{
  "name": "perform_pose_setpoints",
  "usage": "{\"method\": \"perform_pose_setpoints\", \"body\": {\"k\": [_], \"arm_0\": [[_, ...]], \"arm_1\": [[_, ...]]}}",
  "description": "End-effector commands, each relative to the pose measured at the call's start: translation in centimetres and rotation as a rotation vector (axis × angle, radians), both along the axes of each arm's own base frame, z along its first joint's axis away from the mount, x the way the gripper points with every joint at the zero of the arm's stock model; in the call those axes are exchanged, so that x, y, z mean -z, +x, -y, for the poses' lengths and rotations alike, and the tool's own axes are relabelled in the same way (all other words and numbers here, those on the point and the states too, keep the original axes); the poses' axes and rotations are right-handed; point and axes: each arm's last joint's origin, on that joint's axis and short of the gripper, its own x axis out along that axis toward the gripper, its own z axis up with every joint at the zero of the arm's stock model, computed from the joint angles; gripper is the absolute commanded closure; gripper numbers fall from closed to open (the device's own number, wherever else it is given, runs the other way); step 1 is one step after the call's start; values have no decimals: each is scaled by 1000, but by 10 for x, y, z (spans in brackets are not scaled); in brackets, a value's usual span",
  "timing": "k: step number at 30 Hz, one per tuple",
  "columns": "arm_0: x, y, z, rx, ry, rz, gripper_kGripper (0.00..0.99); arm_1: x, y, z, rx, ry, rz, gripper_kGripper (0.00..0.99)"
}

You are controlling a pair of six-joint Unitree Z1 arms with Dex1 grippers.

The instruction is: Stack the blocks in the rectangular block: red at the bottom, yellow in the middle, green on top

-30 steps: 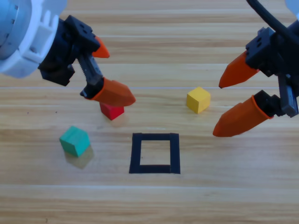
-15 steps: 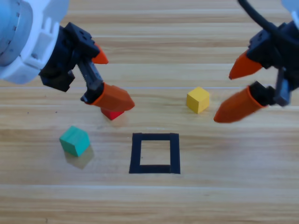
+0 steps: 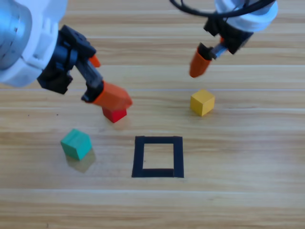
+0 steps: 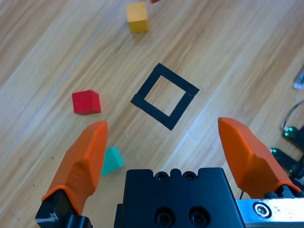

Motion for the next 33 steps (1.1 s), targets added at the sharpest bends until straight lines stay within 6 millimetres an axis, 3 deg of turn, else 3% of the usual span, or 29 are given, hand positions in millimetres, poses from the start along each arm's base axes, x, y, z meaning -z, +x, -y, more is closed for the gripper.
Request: {"method": "perform_pose_setpoints", "body": {"k": [1, 8, 14, 22, 26, 30, 33], "arm_0": [[16, 34, -15, -282, -39, -99, 0], [28, 62, -21, -621, -143, -212, 0], [46, 99, 4, -762, -37, -329, 0], [58, 131, 31, -600, 175, -340, 0], [57, 148, 14, -461, 214, -328, 4], [86, 174, -1, -344, 292, -376, 17], [117, 193, -1, -308, 358, -415, 13]], "arm_1": [[80, 33, 3, 51, -172, -112, 8], [111, 43, -7, 43, -182, -163, 10], [122, 51, -13, 35, -186, -157, 17], [139, 64, -23, 24, -210, -181, 68], [148, 68, -27, 22, -217, -189, 80], [157, 73, -30, 22, -228, -200, 99], [168, 76, -33, 18, -239, -215, 169]]}}
